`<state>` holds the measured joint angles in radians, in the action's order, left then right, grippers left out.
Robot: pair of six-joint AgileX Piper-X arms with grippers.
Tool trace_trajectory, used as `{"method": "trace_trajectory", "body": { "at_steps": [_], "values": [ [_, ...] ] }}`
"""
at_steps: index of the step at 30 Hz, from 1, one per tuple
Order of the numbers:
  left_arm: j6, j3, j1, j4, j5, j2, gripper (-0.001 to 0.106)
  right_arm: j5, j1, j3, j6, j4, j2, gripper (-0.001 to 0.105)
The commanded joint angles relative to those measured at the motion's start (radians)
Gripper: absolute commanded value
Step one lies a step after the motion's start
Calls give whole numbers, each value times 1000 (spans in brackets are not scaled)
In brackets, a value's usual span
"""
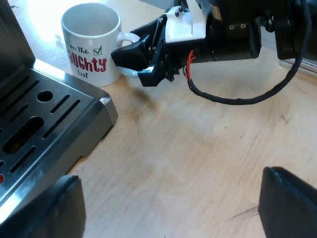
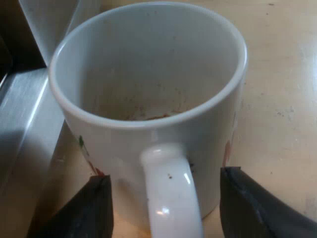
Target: Place mug into machine
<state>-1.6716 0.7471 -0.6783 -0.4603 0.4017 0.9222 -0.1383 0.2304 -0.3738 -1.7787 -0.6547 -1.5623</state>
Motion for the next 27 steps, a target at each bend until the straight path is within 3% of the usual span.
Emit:
{"method": "trace_trajectory", "body": {
  "at_steps": [1, 4, 6, 8, 10, 16, 20, 27],
  "values": [
    [-14, 6, -5, 19, 5, -1, 73, 1, -6, -9, 3, 4, 6, 49],
    [-14, 6, -5, 19, 5, -1, 73, 0, -6, -9, 3, 7, 6, 44],
    [-14, 6, -5, 19, 5, -1, 73, 0, -6, -9, 3, 8, 6, 30],
    [-14, 6, -5, 17, 5, -1, 73, 0, -6, -9, 3, 8, 6, 22],
    [-14, 6, -5, 17, 5, -1, 73, 0, -6, -9, 3, 8, 6, -1],
    [-17, 6, -5, 17, -4, -1, 73, 0, -6, -9, -8, 8, 15, 0],
    [-56, 6, -5, 15, -4, -12, 73, 0, -2, -1, -8, 21, 62, 0],
    [-83, 6, -5, -14, -42, -138, 73, -15, 25, -1, -21, 302, 285, 0]
  ]
}}
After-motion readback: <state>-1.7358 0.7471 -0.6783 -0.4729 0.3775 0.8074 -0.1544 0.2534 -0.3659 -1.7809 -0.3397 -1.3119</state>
